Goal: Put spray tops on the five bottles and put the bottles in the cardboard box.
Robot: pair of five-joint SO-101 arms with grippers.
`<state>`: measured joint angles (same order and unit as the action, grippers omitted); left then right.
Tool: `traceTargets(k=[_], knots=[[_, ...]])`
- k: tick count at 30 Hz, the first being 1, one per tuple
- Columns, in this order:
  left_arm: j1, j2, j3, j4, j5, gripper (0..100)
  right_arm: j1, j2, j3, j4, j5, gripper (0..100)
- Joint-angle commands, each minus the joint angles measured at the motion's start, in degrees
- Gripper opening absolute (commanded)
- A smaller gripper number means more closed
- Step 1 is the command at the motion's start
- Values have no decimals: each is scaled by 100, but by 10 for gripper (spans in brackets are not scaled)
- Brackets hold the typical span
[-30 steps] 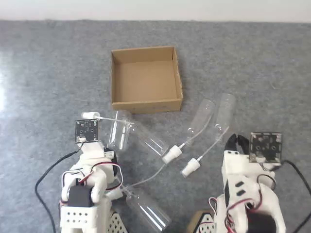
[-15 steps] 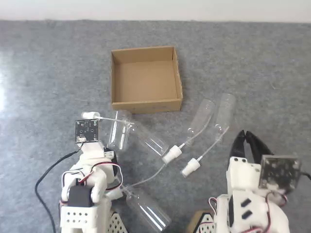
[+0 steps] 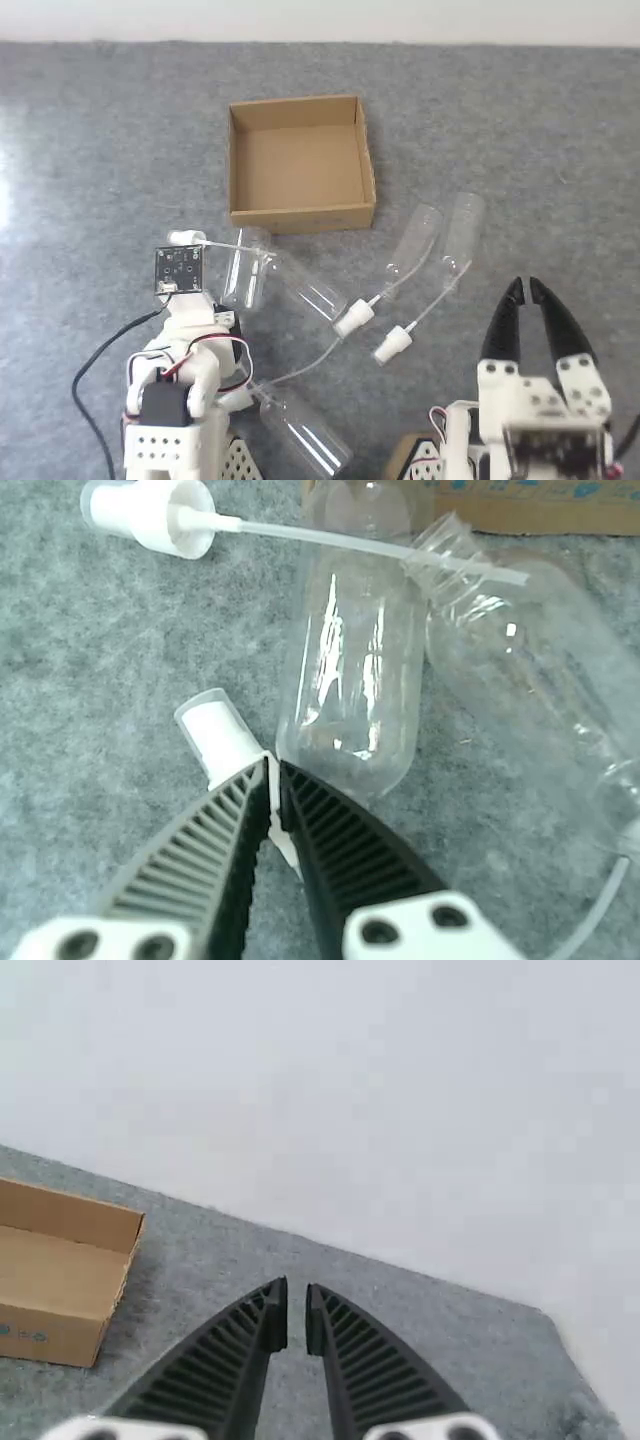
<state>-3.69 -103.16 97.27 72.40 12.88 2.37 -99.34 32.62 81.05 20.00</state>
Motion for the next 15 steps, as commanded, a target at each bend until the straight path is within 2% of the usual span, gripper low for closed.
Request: traceTargets(k=[1,7,15], knots=[[18,-132,-75,-9,44,13,22,1033,-563,180,-105,6],[18,-132,-75,-9,44,13,22,2132,-1310,989,-176,6],[18,-132,-75,-9,44,13,40,2167,-1371,1543,-167,6]])
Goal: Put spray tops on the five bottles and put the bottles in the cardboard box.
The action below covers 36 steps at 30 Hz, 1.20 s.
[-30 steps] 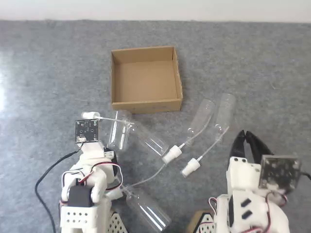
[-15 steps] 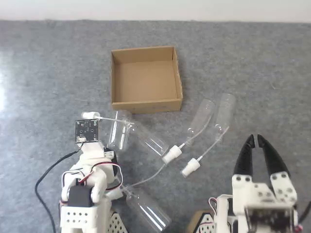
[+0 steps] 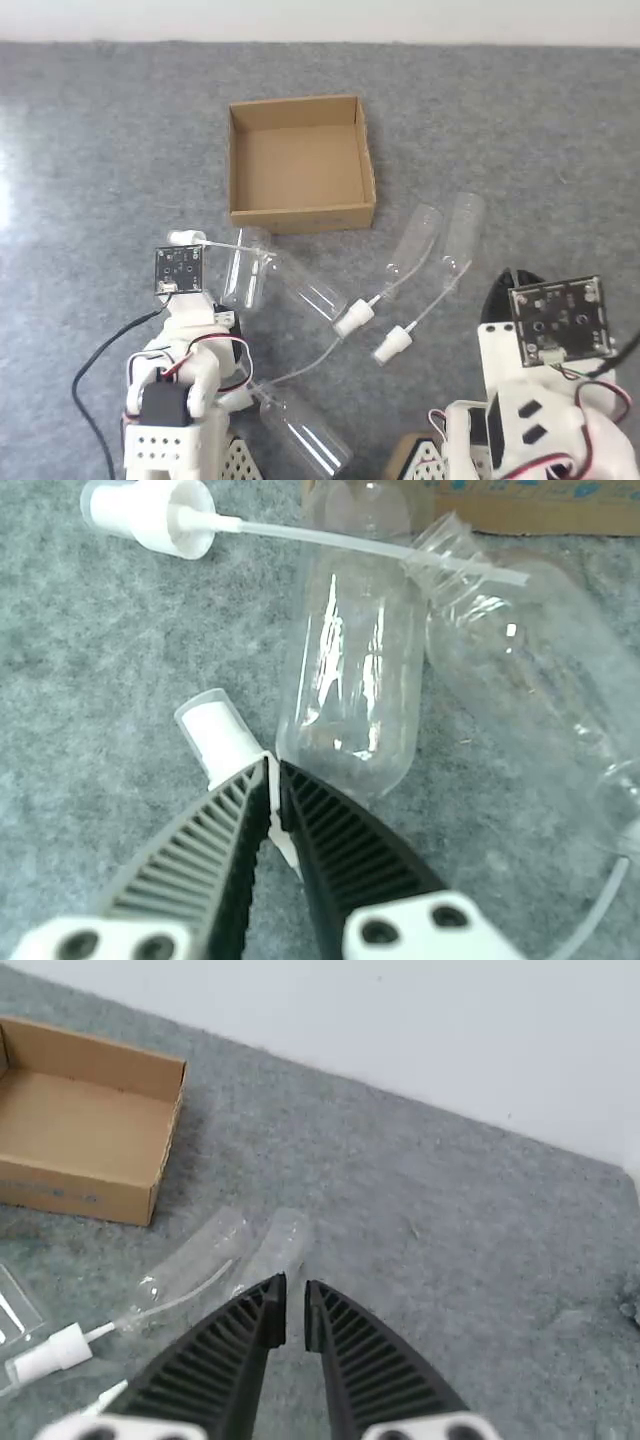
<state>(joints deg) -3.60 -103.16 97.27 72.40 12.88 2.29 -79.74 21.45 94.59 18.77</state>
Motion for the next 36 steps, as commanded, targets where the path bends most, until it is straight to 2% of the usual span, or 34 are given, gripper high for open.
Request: traceTargets(k=[1,7,24,29,36], knots=[[9,-132,-75,-9,44,13,48,207,-255,277,-18,6],[9,-132,-75,-9,44,13,40,242,-255,567,-9,6],[9,-132,-75,-9,44,13,31,259,-44,567,-44,9],[9,-132,-75,-9,44,13,31,259,-44,576,-53,74],[9,-132,-75,-9,44,13,31,259,-44,646,-53,78]])
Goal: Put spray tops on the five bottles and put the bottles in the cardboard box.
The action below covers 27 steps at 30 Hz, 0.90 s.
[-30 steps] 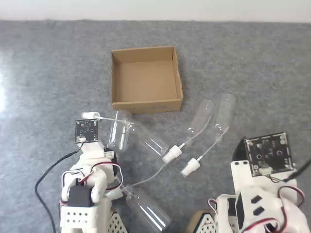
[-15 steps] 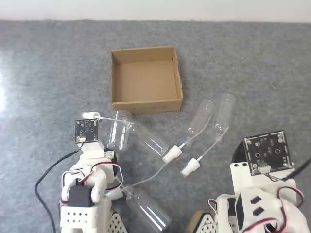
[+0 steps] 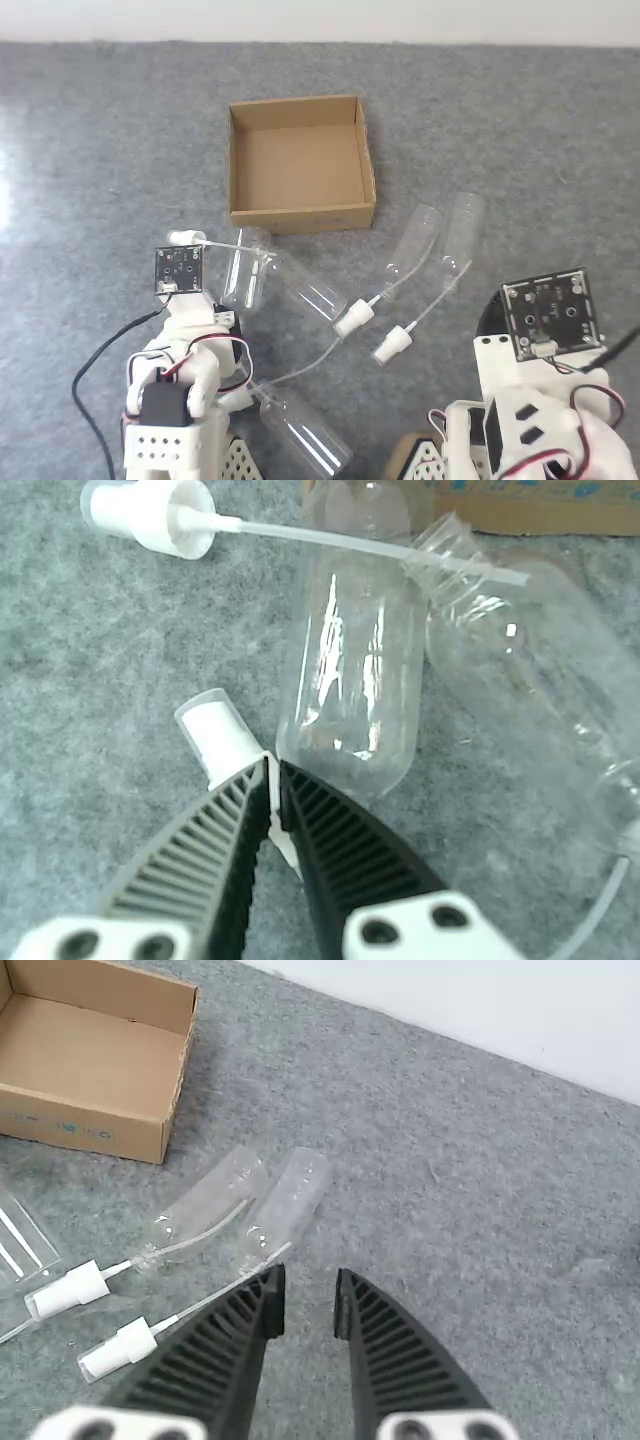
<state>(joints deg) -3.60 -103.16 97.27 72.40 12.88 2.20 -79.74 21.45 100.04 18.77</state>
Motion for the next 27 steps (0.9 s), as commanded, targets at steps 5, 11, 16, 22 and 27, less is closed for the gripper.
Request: traceTargets(k=[5,11,16,22,27], knots=[[9,-132,-75,-9,44,13,40,259,-44,92,-26,80],[9,-132,-75,-9,44,13,40,259,-44,127,-18,81],[9,-132,-75,-9,44,13,40,259,-44,127,-18,81],[0,-132,-75,-9,44,13,40,268,-44,110,-62,82],[0,-132,-75,-9,44,13,40,268,-44,101,-62,161]])
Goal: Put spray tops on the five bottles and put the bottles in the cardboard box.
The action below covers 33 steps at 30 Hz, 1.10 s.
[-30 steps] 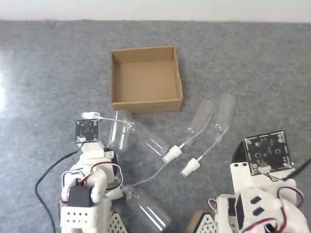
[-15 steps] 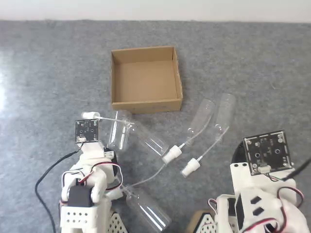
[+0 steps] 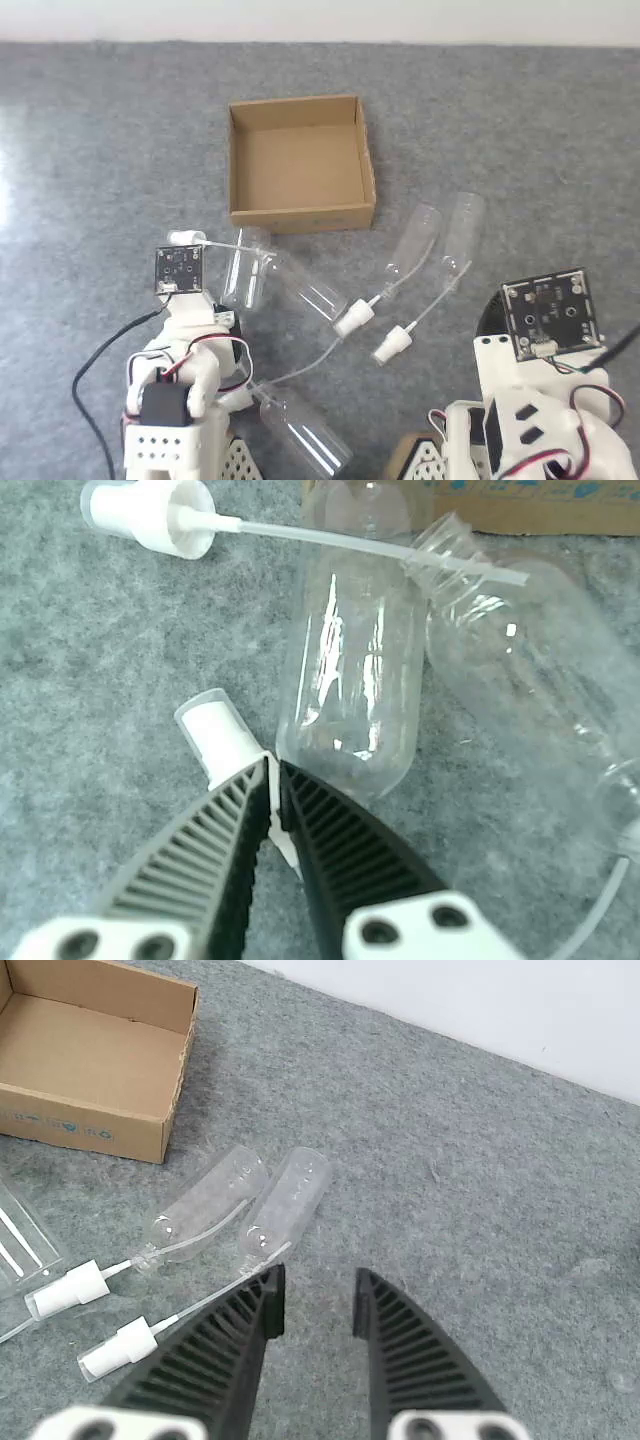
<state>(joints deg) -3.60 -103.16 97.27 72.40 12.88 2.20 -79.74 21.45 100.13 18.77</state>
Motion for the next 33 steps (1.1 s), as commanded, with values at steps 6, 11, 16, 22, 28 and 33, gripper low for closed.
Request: traceTargets(k=[6,11,16,22,28,33], knots=[[0,-132,-75,-9,44,13,-48,655,-88,57,-176,191],[0,-132,-75,-9,44,13,-752,1745,-273,13,-756,191],[0,-132,-75,-9,44,13,-1218,2633,-958,13,-1284,191],[0,-132,-75,-9,44,13,-1262,3503,-1266,-127,-1433,191],[0,-132,-75,-9,44,13,-1262,4145,-1248,-611,-1442,191],[0,-132,-75,-9,44,13,-1253,4558,-1240,-954,-1442,191]])
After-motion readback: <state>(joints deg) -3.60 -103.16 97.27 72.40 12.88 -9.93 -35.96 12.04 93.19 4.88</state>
